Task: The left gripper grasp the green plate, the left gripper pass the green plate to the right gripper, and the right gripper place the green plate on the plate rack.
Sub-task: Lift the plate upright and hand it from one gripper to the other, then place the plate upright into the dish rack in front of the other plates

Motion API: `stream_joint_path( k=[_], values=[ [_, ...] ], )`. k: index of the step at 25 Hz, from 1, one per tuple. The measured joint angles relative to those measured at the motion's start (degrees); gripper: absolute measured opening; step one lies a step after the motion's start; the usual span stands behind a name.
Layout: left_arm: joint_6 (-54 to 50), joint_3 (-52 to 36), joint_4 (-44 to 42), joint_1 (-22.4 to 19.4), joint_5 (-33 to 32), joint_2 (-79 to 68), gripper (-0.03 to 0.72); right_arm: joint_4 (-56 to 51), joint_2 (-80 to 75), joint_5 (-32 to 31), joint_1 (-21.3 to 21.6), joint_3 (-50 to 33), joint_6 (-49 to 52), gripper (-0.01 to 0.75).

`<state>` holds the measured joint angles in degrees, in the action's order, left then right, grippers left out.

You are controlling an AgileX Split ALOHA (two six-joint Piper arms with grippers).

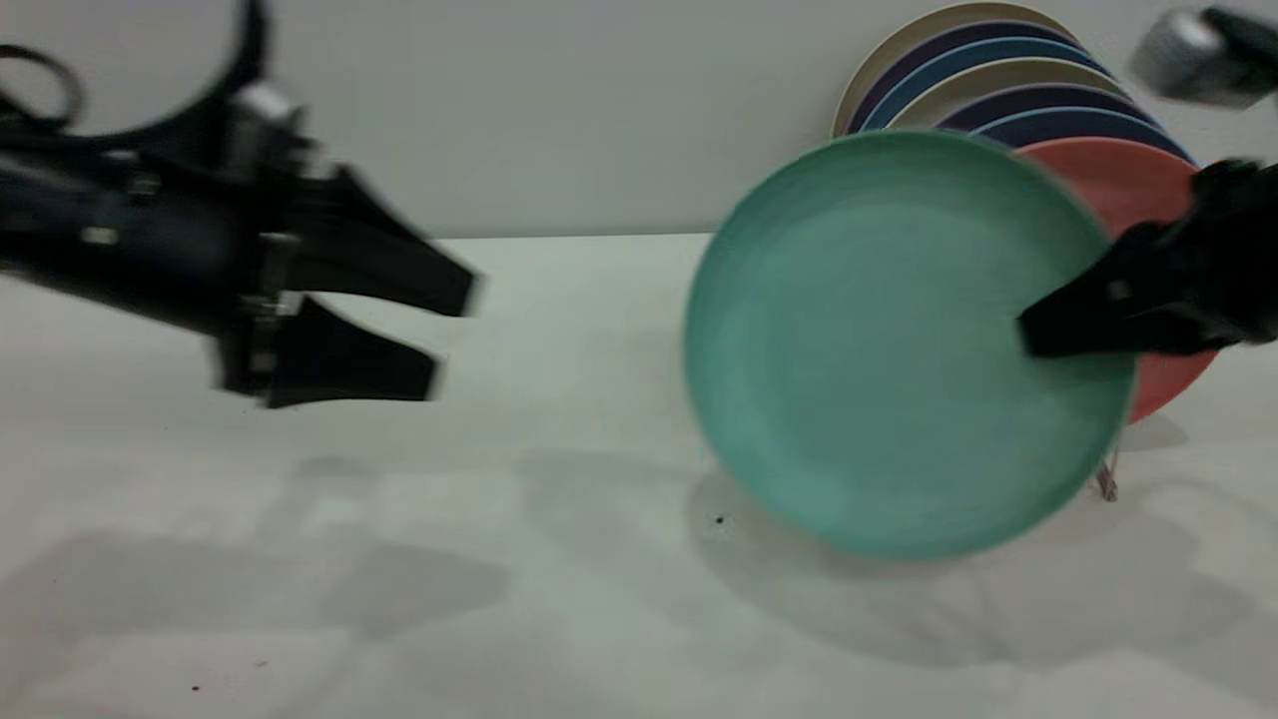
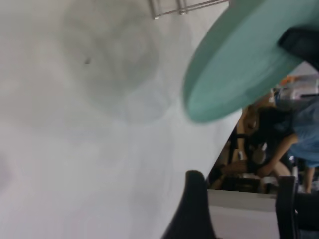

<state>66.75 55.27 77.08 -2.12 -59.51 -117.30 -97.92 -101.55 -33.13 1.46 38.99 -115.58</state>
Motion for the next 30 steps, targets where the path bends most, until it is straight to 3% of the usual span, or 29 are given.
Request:
stream_joint_path(
  k=[5,11,16,19,30],
  values=[
    [-6.1,2.3,-12.7,-7.4,-0.9,0.1,0.592,8.5,5.1,0.2,3.8,0.9,-4.6,0.072],
    [-24.9,10.0,-35.1,-7.9,6.7,0.1,0.556,27.4,10.7,-0.9,3.8,8.0,-4.4,0.072],
    [-38.9,15.7,-50.8,-7.9,9.3,0.1,0.554,41.9,10.9,-0.2,3.7,14.7,0.7,0.072],
    [-42.1,17.4,-54.2,-7.9,9.3,0.1,0.554,48.3,10.9,1.2,3.6,18.5,3.6,0.072],
    [-42.5,17.8,-54.3,-7.9,8.4,0.1,0.554,61.1,7.7,1.8,3.6,27.5,12.2,0.071]
  ],
)
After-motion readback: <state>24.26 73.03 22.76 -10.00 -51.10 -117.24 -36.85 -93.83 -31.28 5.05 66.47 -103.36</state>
